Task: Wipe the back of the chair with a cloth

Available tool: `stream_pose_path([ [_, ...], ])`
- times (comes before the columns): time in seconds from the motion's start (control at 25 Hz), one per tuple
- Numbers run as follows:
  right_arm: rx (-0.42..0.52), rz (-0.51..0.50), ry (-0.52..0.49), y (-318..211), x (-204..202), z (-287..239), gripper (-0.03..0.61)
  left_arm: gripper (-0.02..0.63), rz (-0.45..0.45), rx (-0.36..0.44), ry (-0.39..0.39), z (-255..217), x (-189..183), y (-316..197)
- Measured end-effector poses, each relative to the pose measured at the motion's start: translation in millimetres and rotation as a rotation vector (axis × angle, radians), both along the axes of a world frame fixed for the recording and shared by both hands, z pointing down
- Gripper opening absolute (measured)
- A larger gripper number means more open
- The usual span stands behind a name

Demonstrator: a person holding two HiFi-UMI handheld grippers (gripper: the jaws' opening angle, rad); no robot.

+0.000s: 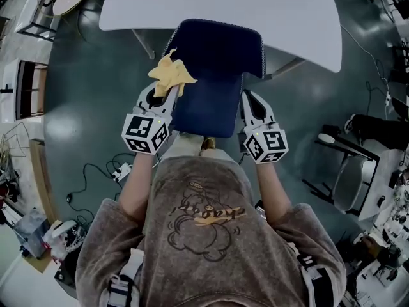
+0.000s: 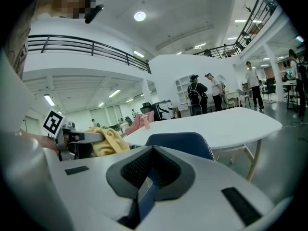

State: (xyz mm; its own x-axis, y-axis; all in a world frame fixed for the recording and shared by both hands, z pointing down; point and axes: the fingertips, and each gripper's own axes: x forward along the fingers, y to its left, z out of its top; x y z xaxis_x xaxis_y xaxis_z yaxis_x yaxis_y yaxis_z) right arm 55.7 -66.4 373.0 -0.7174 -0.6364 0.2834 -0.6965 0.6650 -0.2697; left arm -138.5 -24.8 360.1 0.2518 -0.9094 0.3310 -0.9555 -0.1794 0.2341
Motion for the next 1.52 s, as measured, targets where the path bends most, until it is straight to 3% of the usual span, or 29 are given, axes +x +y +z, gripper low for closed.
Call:
stream_pose_path([
  [0.64, -0.024, 0.027, 0.017, -28, -22, 22, 0.027, 0.081, 0.011, -0.089, -0.049, 75, -45, -72],
  [0.96, -0.034, 0.055, 0.027, -39, -17, 22, 0.026, 0.081, 0.025, -0.142, -0.124, 119, -55, -117],
  [1.52, -0.041, 0.092, 0.042, -55, -7, 23, 0.026, 0.081, 0.069, -0.254, -0.105, 175, -58, -160],
])
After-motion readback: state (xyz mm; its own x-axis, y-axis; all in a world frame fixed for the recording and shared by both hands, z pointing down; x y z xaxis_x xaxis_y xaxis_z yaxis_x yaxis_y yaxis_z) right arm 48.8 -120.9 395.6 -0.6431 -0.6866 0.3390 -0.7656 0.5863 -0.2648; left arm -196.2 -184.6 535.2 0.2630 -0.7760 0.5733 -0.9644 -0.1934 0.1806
